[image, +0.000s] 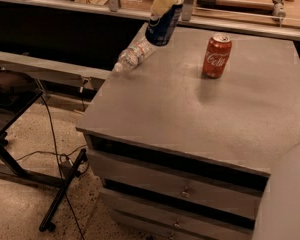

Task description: Move pepsi can near water bottle

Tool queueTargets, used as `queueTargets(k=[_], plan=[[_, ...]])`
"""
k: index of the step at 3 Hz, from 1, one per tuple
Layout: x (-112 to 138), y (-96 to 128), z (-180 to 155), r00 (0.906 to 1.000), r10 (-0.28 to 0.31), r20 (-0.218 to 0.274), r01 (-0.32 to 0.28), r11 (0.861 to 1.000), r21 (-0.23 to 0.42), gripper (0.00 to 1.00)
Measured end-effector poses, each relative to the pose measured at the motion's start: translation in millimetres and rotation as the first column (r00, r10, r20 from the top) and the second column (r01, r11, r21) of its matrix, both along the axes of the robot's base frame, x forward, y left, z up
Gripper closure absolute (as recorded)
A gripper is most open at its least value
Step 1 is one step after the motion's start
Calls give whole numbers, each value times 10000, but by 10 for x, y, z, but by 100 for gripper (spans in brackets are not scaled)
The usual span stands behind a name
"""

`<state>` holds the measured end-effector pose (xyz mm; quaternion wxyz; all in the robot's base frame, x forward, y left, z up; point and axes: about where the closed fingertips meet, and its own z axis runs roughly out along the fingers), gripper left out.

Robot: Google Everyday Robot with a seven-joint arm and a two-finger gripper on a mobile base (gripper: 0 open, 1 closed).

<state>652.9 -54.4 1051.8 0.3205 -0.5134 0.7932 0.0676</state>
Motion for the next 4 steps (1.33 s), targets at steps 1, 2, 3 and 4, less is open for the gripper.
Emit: queueTargets(k=[1,2,3,4], plan=[[80,84,-326,9978,-384,-541,358,9981,-492,100],[239,103,-595,9921,-918,-851,847,9928,-843,100],[374,138,-800,9854,-1308,-1093,1217,9888,-860,87],[454,183,-965,9802,-1506,-1284,1394,9859,-926,64]])
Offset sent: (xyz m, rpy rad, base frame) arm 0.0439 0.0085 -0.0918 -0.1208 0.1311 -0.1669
